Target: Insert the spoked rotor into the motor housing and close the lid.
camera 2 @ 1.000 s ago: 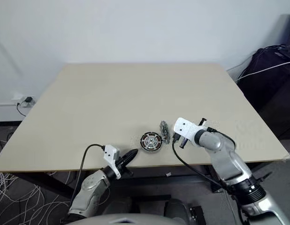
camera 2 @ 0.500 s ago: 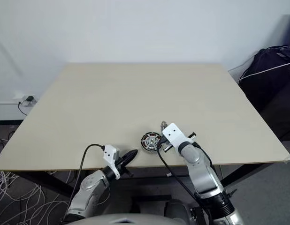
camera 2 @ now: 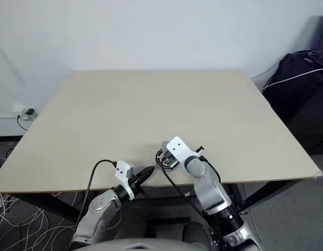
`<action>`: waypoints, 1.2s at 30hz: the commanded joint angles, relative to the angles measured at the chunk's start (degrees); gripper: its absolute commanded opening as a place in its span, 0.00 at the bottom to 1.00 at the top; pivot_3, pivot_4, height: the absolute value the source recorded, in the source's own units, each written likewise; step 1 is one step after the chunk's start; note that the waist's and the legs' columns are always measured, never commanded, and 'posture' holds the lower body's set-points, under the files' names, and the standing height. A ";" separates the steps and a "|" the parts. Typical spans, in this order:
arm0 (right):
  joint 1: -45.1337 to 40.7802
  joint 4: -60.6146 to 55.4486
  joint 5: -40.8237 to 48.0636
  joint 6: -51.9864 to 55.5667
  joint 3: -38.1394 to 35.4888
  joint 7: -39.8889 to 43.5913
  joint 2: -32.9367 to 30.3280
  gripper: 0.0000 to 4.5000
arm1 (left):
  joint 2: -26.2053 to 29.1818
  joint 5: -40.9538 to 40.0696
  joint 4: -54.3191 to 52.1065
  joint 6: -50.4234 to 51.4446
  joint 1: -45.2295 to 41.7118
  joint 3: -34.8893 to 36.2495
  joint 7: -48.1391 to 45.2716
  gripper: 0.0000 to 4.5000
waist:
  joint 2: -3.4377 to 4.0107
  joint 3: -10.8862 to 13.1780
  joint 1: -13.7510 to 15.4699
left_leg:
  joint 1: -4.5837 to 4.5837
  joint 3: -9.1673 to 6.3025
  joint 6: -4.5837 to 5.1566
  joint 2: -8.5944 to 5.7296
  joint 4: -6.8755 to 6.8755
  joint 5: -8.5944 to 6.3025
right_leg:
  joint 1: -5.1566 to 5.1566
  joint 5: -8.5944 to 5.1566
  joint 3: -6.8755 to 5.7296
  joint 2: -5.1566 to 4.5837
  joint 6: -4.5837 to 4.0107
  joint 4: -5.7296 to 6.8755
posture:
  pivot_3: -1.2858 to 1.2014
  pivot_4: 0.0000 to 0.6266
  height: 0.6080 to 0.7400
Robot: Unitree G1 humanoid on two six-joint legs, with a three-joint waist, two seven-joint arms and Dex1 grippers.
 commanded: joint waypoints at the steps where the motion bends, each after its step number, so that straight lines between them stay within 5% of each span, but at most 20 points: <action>1: -1.29 1.28 0.09 -1.51 1.05 0.06 1.10 0.01 | 0.09 -0.80 -3.13 0.60 -0.52 -0.26 0.34 0.00 | 0.01 -0.01 -0.18 | 0.00 0.00 0.00 0.00 0.00 0.00 | 0.00 0.00 0.00 0.01 0.00 0.00 | 0.52 0.00 1.00; 10: -1.80 7.42 0.91 -3.90 0.90 0.04 2.74 0.01 | 0.25 -0.89 -2.15 0.29 -0.94 0.28 0.08 0.00 | 0.01 -0.02 -1.08 | 0.07 0.00 -0.02 0.00 -0.01 0.01 | 0.04 0.00 0.00 0.05 0.00 0.03 | 0.52 0.00 1.00; 15: 0.08 2.06 10.03 -13.37 -4.41 5.92 3.09 0.01 | 0.44 -0.80 0.64 -1.70 -1.21 0.90 -0.72 0.00 | 0.02 0.00 -1.26 | 0.08 0.00 -0.03 0.01 -0.03 0.02 | 0.03 0.00 0.01 0.07 0.01 0.03 | 0.52 0.00 1.00; 18: -0.25 1.37 12.21 -14.89 -7.94 7.01 1.59 0.15 | 0.47 -0.75 1.94 -2.59 -1.47 1.00 -1.21 0.00 | 0.02 0.01 -1.29 | 0.07 0.00 -0.03 0.01 -0.05 0.02 | 0.01 0.00 0.03 0.09 0.01 0.03 | 0.52 0.00 1.00; 30: -3.69 5.99 20.38 -15.95 -11.70 18.52 -5.75 1.00 | 0.40 -0.54 4.80 -4.41 -2.57 1.17 -2.30 0.00 | 0.03 0.01 -0.91 | 0.06 0.00 -0.02 -0.01 -0.03 0.02 | 0.03 0.00 0.02 0.02 0.00 0.01 | 0.52 0.00 1.00; 36: -5.88 9.28 23.17 -16.05 -10.30 25.79 -7.29 1.00 | 0.26 -0.46 5.51 -5.00 -2.81 1.57 -2.23 0.00 | 0.03 0.01 -0.91 | 0.06 0.00 -0.02 -0.02 -0.02 0.02 | 0.03 0.00 0.03 0.00 -0.01 0.00 | 0.52 0.00 1.00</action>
